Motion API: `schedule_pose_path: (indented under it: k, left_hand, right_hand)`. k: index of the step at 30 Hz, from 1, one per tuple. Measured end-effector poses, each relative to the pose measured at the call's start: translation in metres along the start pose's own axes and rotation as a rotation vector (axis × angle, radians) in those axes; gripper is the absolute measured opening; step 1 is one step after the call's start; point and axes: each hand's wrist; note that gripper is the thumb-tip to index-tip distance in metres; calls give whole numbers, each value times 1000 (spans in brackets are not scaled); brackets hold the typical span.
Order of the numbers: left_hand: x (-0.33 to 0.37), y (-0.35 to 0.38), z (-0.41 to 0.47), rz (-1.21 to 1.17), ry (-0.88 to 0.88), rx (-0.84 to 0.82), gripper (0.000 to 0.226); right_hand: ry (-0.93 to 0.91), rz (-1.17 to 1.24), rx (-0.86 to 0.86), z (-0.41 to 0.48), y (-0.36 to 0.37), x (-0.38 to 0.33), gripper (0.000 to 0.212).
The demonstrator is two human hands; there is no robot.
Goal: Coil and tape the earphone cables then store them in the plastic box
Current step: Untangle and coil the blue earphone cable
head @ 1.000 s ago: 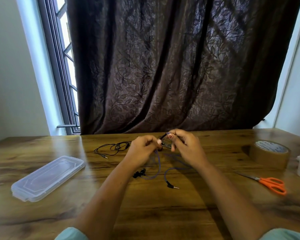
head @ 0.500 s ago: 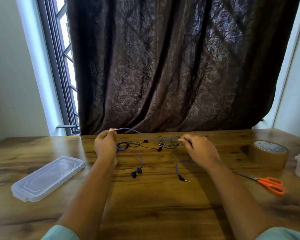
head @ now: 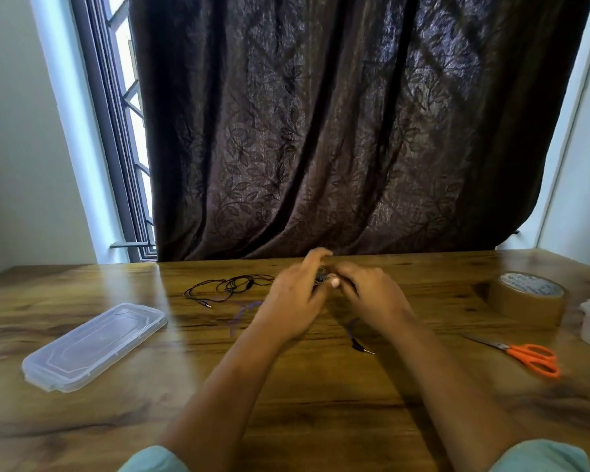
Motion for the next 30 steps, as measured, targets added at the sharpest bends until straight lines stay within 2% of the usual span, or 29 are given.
schedule_pose_path:
  k: [3,7,10,13,15,16,18,20,21,23,24,25,27,28,30]
  left_hand:
    - [-2,1,1,-121,19,24,25]
    - [-15,-15,-1,75,-4,128,15]
    - [-25,-27,-5,76,-160,344,16]
    - [-34,-41,-13,-94,-405,576,17]
    - [-40,-47,-16,-244,-518,641,19]
    - [-40,-49,-16,-308,-541,583,20]
    - [-31,-48,-13,-367,-560,324,22]
    - [-19,-39,-8,-217,-571,128,32]
    - [-15,-31,-7,-90,-555,137,47]
    - [-3,-17,-7,63,-467,319,78]
    - [1,-13,-7,142,-383,402,82]
    - [4,-11,-6,253,-278,436,80]
    - [7,-5,-3,437,-66,407,61]
    - [9,-1,-1,480,-2,369,50]
    - [14,5,0,468,4,290,36]
  right_hand:
    - [-39,-16,-28,1,2,-3,21]
    - [11,-45,-8,1,-1,1,23]
    - [76,-66,8,-2,-8,8,24]
    - [140,-98,54,-3,-12,16,24]
    - [182,-106,64,-4,-10,18,23]
    - [191,-102,58,-4,-8,18,23]
    - [184,-75,36,-3,-5,17,22]
    - [165,-36,21,-2,-4,12,21]
    - [151,-17,18,-2,-5,10,20]
    - [111,6,15,-2,-6,5,20]
    - [87,7,18,-2,-6,3,20]
    - [63,4,19,-1,-5,0,20]
    - [10,5,27,1,-2,-4,20]
    - [-14,11,27,2,0,-5,20]
    - [-34,22,20,1,1,-7,24]
Point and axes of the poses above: each hand's wrist, its own z-axis towards the middle knuckle, its own y-axis out of the palm, x = y × z, and after that the axes turned 14 degrees about -x, right-handed
